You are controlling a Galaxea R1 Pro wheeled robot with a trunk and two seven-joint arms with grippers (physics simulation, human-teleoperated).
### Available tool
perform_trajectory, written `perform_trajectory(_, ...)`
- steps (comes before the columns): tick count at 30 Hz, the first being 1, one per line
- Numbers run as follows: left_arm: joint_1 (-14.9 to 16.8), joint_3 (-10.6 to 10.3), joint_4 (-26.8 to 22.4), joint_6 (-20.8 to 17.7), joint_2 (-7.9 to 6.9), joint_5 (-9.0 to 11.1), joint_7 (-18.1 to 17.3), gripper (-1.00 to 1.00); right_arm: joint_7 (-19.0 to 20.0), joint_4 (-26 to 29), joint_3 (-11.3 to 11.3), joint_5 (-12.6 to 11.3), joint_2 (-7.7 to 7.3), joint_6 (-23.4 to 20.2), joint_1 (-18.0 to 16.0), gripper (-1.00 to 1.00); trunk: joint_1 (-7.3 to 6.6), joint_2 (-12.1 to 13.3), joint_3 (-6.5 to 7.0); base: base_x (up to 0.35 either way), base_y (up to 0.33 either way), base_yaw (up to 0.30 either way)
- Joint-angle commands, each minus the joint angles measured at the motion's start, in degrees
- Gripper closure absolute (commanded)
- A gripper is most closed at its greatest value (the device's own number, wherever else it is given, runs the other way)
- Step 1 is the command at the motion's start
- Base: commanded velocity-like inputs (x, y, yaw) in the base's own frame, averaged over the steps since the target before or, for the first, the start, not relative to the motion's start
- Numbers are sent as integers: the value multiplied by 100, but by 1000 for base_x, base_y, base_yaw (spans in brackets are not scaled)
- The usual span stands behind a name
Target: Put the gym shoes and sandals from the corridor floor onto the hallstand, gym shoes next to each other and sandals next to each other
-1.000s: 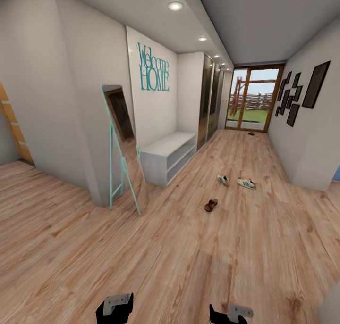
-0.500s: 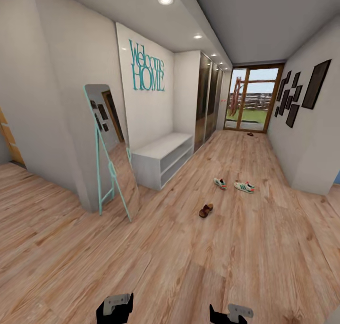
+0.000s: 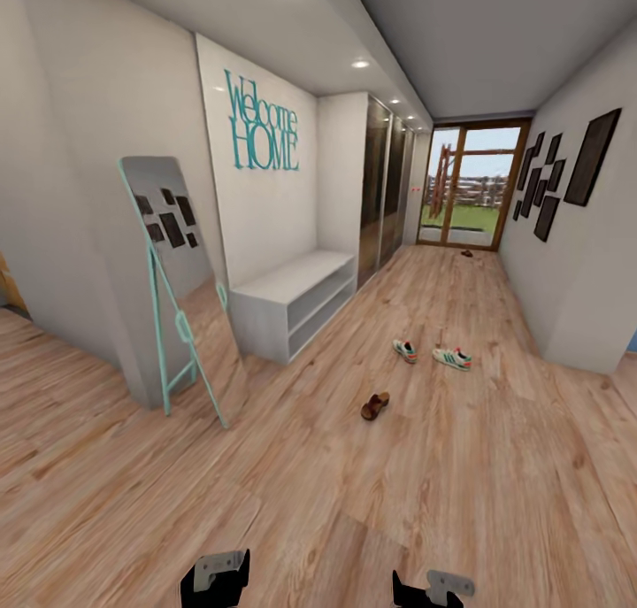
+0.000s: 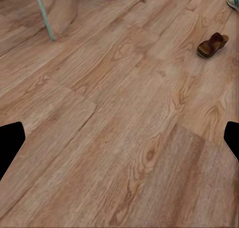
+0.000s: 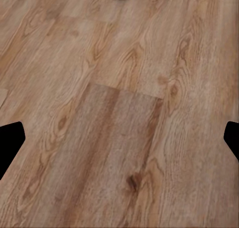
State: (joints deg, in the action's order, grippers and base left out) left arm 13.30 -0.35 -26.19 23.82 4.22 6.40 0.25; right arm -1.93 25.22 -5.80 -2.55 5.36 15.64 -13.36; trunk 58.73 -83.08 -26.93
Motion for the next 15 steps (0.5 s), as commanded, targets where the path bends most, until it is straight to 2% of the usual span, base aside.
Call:
perform_trajectory(1, -1, 0, 0, 0, 0, 0, 0, -100, 0, 0, 0, 0, 0, 0, 0, -100, 0, 0, 0, 249, -258, 0)
perform_trajectory(9, 3, 2, 0, 0, 0, 10, 1, -100, 0, 0, 0, 0, 0, -1, 0, -100, 0, 0, 0, 247, -249, 0)
perform_trajectory(15, 0, 6, 0, 0, 0, 20, 1, -100, 0, 0, 0, 1, 0, -1, 0, -100, 0, 0, 0, 247, -160, 0)
